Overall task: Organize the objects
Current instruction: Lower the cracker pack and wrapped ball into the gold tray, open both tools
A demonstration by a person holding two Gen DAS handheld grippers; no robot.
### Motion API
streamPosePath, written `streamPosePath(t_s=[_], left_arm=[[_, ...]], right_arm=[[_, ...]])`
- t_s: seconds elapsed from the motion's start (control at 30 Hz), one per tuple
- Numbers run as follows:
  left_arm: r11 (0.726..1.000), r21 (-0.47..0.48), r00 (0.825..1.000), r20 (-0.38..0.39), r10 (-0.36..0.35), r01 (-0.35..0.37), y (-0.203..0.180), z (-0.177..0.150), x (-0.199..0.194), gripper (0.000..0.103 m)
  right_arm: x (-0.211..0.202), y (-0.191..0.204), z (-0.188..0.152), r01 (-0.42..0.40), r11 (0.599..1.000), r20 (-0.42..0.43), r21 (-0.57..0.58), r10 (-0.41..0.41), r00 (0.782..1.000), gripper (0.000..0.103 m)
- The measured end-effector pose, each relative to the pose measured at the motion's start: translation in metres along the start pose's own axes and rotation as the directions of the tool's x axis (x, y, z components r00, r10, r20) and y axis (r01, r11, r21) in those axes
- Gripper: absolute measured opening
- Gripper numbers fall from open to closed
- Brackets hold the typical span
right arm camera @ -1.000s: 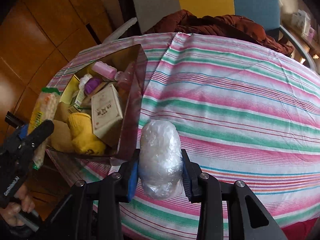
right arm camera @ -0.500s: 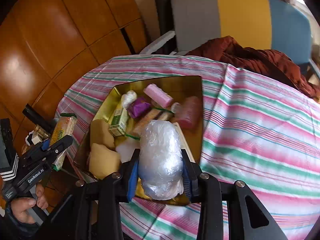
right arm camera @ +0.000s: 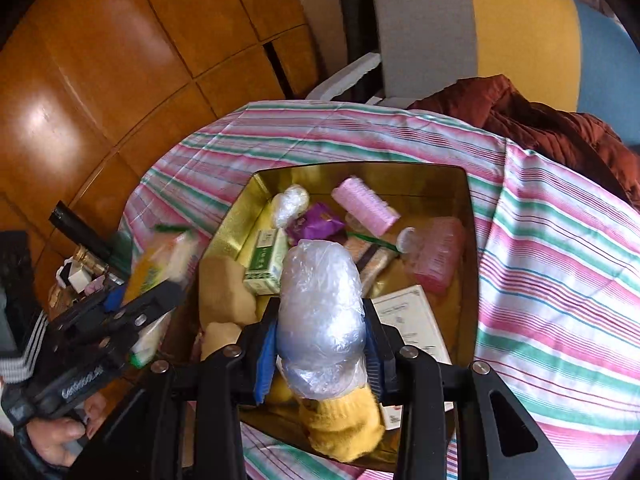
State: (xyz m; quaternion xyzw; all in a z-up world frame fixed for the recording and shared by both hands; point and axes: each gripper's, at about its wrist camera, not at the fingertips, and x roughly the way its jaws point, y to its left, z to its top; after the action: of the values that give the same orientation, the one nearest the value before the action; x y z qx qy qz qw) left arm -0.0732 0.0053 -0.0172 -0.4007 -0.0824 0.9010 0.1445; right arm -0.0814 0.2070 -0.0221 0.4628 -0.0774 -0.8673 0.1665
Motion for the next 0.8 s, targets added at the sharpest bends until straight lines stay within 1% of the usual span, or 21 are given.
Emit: streamPosePath(t_s=[0.07, 0.17, 0.3, 0.43, 0.6, 0.63, 0.7, 0.8], left_arm=[[1.000, -0.025, 1.000, -0.019, -0.019, 0.019, 0.001, 0.010, 0.011, 0.046], [0.999, -0.021, 0.999, -0.031, -0.028, 0.028, -0.002, 0.022, 0.025, 0.046], [0.997, -0.037, 0.995, -0.071, -0.065, 0.063, -0.008, 0.032, 0.046, 0.046], [0.998, -0.020, 0.990, -0.122, -0.065, 0.063, -0.014, 0.031, 0.068, 0.046], [0.998, -0.030, 0.981, -0.183, -0.058, 0.054, -0.015, 0.027, 0.091, 0.047], [0.998, -0.032, 0.980, -0.193, -0.053, 0.048, -0.015, 0.027, 0.095, 0.047], [0.998, -0.040, 0.978, -0.204, -0.053, 0.046, -0.013, 0.026, 0.098, 0.049], [0.998, -0.043, 0.980, -0.196, -0.045, 0.037, -0.009, 0.023, 0.093, 0.049]], right_arm=[[0.004, 0.006, -0.002, -0.010, 0.999, -0.012, -0.030, 0.010, 1.000, 0.039], [0.013, 0.012, -0.007, 0.001, 0.998, -0.030, -0.062, -0.003, 1.000, 0.040], [0.029, 0.013, -0.013, 0.020, 0.997, -0.057, -0.074, -0.024, 0.998, 0.040], [0.038, 0.010, -0.021, 0.029, 0.997, -0.082, -0.076, -0.035, 0.996, 0.040], [0.046, 0.007, -0.028, 0.019, 0.997, -0.099, -0.077, -0.027, 0.995, 0.041], [0.046, 0.006, -0.029, 0.019, 0.997, -0.100, -0.076, -0.026, 0.995, 0.042], [0.045, 0.006, -0.031, 0.009, 0.998, -0.101, -0.069, -0.016, 0.995, 0.053], [0.040, 0.005, -0.032, 0.005, 0.998, -0.092, -0.068, -0.011, 0.996, 0.056]])
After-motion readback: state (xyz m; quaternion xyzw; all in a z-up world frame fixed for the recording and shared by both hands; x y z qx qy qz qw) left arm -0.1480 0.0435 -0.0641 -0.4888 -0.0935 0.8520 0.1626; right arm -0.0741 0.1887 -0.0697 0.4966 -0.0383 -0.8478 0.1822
